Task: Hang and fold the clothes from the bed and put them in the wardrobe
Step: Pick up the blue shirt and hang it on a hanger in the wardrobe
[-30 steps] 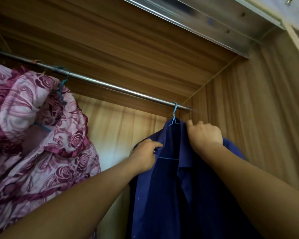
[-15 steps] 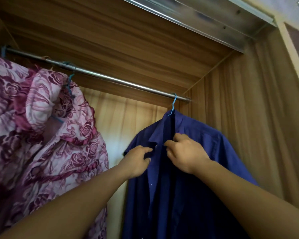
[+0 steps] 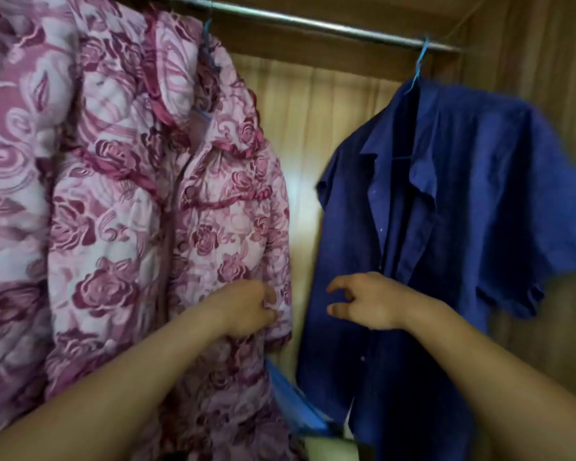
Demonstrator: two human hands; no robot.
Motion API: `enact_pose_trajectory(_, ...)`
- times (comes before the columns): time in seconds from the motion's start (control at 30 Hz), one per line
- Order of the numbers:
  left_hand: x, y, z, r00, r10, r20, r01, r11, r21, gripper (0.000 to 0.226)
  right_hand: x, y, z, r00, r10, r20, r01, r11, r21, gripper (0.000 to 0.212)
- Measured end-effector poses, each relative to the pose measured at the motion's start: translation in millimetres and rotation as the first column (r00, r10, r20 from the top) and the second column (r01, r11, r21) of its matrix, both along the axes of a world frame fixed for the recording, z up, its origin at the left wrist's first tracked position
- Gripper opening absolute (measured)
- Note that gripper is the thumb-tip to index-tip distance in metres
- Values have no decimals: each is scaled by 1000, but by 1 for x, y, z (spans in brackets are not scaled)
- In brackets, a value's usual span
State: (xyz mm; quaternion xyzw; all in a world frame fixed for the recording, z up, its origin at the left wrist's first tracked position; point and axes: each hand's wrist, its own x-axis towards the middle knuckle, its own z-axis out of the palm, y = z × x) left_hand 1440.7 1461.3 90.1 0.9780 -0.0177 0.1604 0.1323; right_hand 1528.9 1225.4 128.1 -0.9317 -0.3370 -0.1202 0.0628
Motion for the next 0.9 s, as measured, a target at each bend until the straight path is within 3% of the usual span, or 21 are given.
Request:
enact_pose_trajectory(0.1, -39, 10, -26, 990, 109, -92, -112, 993, -29, 23, -9, 9, -29, 994, 88, -61, -89, 996, -6, 61)
enact_pose_trajectory(0.27, -120, 6, -83, 964, 251, -93, -260, 960, -101, 16, -35, 29, -87, 947, 286, -147, -286, 958, 20, 50)
enact_pose_trajectory(0.43, -200, -7, -151, 885, 406, -227, -421, 907, -20, 28, -73, 55, -158, 856, 399, -328, -420, 908, 7, 63)
enact_pose_trajectory(0.67, -298, 15, -178, 720, 665, -200, -675, 737, 20, 42, -140, 99, -191, 752, 563, -341, -589, 807, 33, 52)
enact_pose_trajectory(0.9, -352, 61, -177, 584, 806, -98, -811, 586, -10, 41, -193, 160, -179, 714, 673, -196, -676, 735, 61, 57)
